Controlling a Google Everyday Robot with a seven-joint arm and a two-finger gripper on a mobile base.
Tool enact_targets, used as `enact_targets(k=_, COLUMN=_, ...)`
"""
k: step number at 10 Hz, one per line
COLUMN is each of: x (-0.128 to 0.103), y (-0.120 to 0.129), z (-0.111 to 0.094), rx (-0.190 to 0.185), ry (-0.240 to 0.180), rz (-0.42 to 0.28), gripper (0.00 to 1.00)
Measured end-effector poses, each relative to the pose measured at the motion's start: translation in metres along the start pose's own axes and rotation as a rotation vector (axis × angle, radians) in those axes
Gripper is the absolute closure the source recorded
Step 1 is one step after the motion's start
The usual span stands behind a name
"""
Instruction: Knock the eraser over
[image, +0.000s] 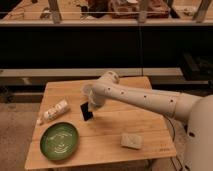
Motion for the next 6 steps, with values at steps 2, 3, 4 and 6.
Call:
enact_targets(k=2, x=0.0001, y=-0.0007, z=0.0005, rx=0.001, ry=0.000, rz=0.003, gripper=0.82)
enact_targets(k=3, x=0.0004, y=-0.0011, z=0.0008, rx=0.002, ry=0.000, rz=0.004, gripper=0.82)
enact_targets(k=4, x=0.0008, y=-0.0017, z=0.0010, rx=0.002, ry=0.000, rz=0.006, gripper=0.82)
enact_targets(k=6, x=0.0020, y=-0.0030, z=0.0018, rx=0.004, ry=0.001, rz=0.012, gripper=0.82)
